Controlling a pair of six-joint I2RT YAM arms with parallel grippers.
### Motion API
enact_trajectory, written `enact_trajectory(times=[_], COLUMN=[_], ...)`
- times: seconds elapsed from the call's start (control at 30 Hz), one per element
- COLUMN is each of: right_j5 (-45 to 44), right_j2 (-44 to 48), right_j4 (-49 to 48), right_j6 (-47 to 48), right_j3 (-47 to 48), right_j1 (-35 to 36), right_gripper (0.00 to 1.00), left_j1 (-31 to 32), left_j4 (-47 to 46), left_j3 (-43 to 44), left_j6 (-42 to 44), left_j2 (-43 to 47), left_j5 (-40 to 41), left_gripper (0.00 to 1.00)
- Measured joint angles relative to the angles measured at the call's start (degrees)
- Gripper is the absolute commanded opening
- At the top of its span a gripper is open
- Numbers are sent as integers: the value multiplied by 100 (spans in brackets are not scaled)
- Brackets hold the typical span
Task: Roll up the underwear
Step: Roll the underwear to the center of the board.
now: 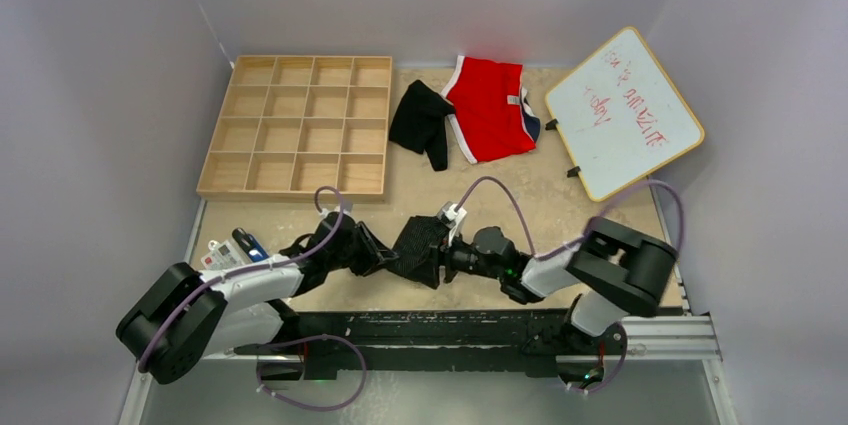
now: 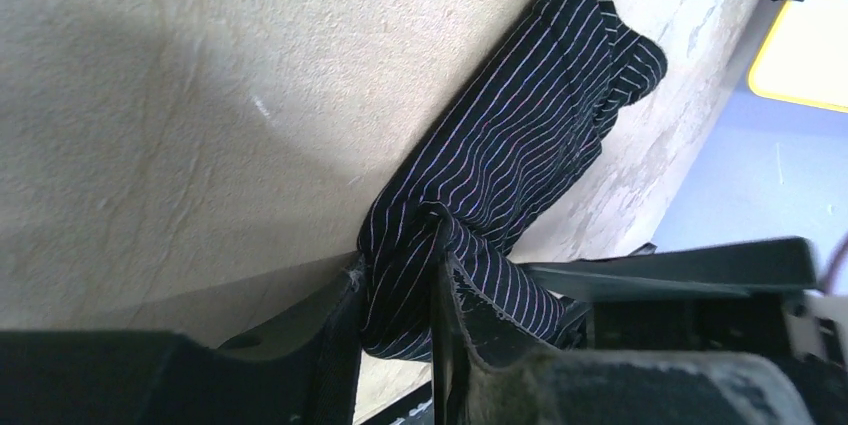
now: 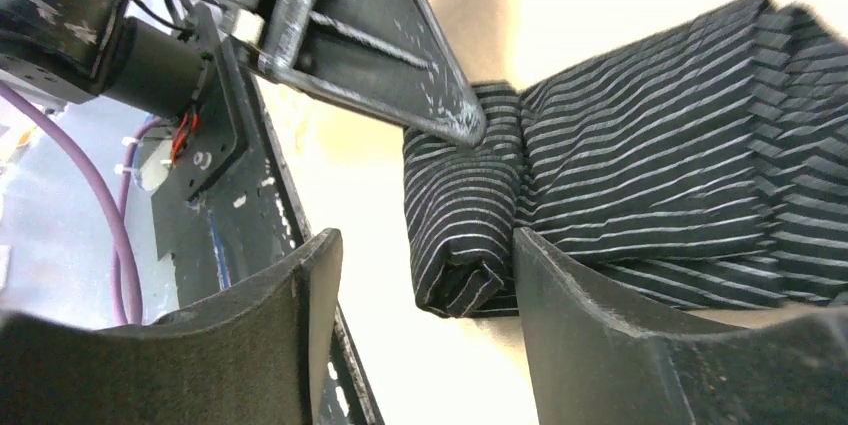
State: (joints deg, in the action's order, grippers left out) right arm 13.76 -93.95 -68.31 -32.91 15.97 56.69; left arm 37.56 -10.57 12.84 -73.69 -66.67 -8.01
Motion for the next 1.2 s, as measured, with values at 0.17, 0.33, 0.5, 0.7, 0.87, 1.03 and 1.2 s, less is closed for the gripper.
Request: enact_trajectory(times=[0.17, 0.33, 0.5, 0.7, 0.87, 1.03, 1.2], right_j5=[-404, -704, -1097, -1545, -1904, -2273, -2789], right_j2=[1436, 2092, 1939, 1281, 719, 321, 59], right_j4=[1648, 3080, 3668, 3974, 4218, 4240, 4264], right_j6=[767, 1670, 2758, 4033, 4586, 4778, 4684], right_j3=[214, 756, 1200, 1620, 1843, 1869, 2061], right_j1=[2, 59, 647, 1355, 1631, 1845, 1985], right_gripper=[67, 62, 60, 58, 54, 47, 26], left_j1=[2, 2, 2, 2, 2, 2, 2], left_j4=[531, 885, 1097, 1246, 1316, 1392, 1523], left_j3=[59, 181, 295, 367, 400, 431, 442], left_j6=[87, 103, 129, 133, 133, 133, 131], left_j2=[315, 389, 374, 363, 363, 369, 476], left_j5=[103, 140, 142, 142, 142, 142, 203], left_gripper=[22, 21, 20, 19, 19, 19, 24])
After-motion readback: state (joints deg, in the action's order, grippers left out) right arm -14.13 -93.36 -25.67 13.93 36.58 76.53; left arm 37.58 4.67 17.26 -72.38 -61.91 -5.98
